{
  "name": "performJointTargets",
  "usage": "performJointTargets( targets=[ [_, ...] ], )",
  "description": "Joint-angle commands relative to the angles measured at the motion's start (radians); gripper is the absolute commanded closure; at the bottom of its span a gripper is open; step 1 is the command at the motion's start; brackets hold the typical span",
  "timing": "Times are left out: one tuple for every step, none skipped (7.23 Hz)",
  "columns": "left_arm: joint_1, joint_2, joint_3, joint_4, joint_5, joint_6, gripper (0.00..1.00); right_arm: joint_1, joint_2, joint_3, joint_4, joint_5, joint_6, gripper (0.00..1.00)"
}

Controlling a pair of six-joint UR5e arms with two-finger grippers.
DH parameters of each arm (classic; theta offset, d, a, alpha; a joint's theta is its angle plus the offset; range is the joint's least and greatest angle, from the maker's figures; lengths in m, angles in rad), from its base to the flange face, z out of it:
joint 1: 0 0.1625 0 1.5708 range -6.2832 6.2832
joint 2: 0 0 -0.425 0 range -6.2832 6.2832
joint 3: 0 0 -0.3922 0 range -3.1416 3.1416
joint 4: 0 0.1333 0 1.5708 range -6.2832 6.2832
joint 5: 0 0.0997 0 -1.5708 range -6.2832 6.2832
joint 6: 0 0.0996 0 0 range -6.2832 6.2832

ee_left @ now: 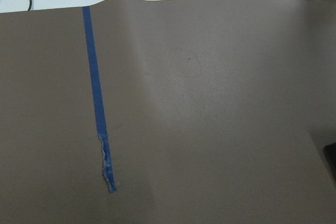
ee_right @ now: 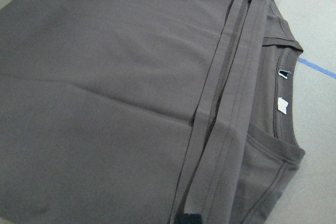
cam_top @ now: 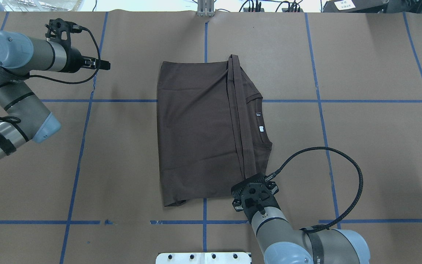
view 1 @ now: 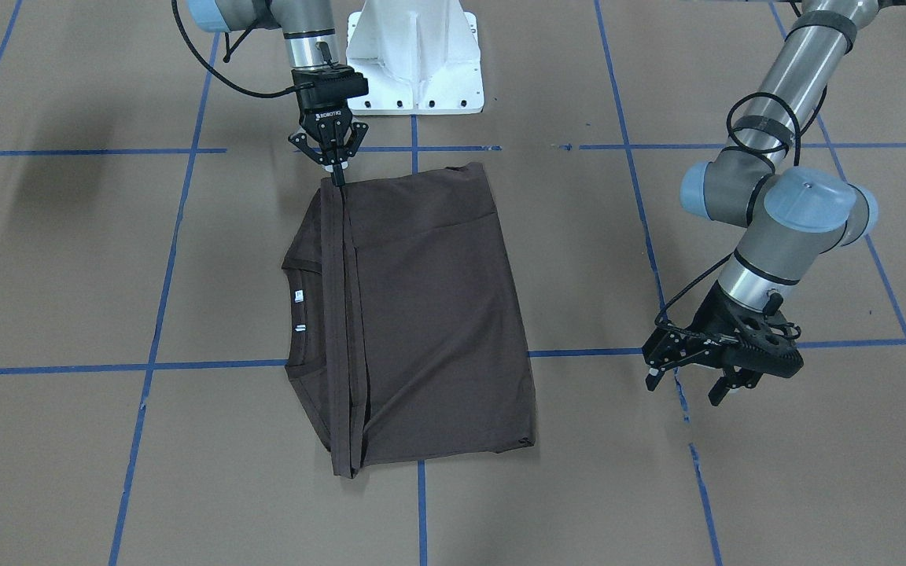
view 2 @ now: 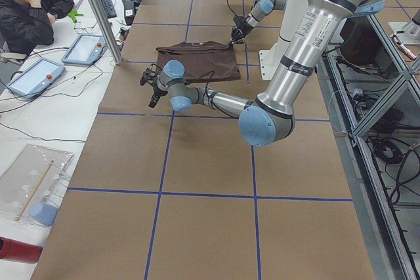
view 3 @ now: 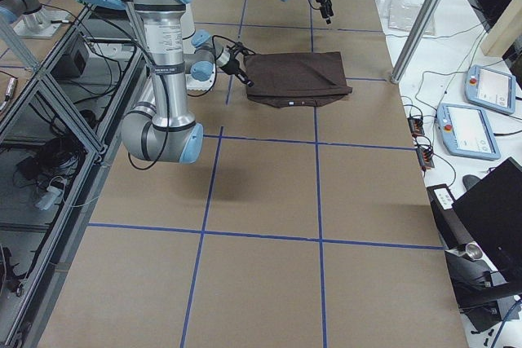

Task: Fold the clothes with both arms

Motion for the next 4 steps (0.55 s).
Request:
performJointTargets(
  targets=[
    [0.000,0.003,-0.003,0.000,0.000,-0.001,0.00,0.014,-0.017,0.003,-0.002,0.010,0.150,1.00],
    [0.000,0.003,-0.003,0.000,0.000,-0.001,0.00,0.014,-0.052,0.005,0.000,0.014,0.242,1.00],
    [0.000,0.003,-0.003,0.000,0.000,-0.001,0.00,0.014,-0.074,0.006,0.000,0.039,0.316,1.00],
    [0.000,0.003,-0.001,0.000,0.000,-0.001,0.00,0.013,-0.105,0.029,0.000,0.051,0.389,1.00]
  ],
)
